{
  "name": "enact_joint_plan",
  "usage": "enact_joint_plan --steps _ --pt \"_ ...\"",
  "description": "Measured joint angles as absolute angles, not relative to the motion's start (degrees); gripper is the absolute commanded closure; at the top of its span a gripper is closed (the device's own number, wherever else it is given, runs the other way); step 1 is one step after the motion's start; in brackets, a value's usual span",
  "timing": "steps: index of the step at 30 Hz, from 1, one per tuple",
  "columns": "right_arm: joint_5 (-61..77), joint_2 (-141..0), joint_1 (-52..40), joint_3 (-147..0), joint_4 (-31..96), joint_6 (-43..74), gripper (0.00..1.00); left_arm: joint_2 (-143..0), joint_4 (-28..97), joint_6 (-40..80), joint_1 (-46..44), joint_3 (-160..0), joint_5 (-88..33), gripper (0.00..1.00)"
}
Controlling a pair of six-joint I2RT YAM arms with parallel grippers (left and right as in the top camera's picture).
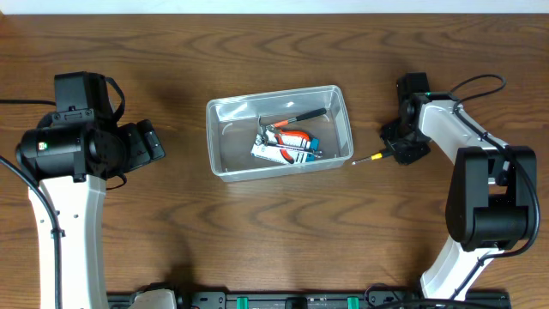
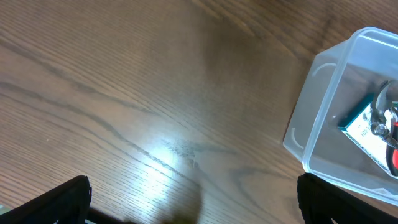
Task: Pack container
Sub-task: 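Grasp the yellow-and-black screwdriver by its handle with the right gripper, then lower the screwdriver into the container and open the right gripper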
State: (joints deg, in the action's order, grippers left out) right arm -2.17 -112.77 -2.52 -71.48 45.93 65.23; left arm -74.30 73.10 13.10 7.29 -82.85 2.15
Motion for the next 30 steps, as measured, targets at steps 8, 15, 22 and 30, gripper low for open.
enact_joint_plan --steps 8,15,22,30 --pt "-0.9 -112.4 -2.5 -71.5 45.1 65.2 0.99 -74.3 73.1 13.1 7.3 -82.8 2.2 0.02" --pt "0.5 -112.4 -2.7 -73.7 44.5 57.1 0.99 -74.3 73.1 13.1 7.3 -82.8 2.2 0.02" --pt "0.4 -110.5 -7.6 -88.2 41.2 32.9 0.99 -74.3 73.1 13.1 7.3 -82.8 2.2 0.02" --pt "4.1 -105.5 -22.2 -99.6 40.9 -7.0 0.99 -74.3 73.1 13.1 7.3 -82.8 2.2 0.02"
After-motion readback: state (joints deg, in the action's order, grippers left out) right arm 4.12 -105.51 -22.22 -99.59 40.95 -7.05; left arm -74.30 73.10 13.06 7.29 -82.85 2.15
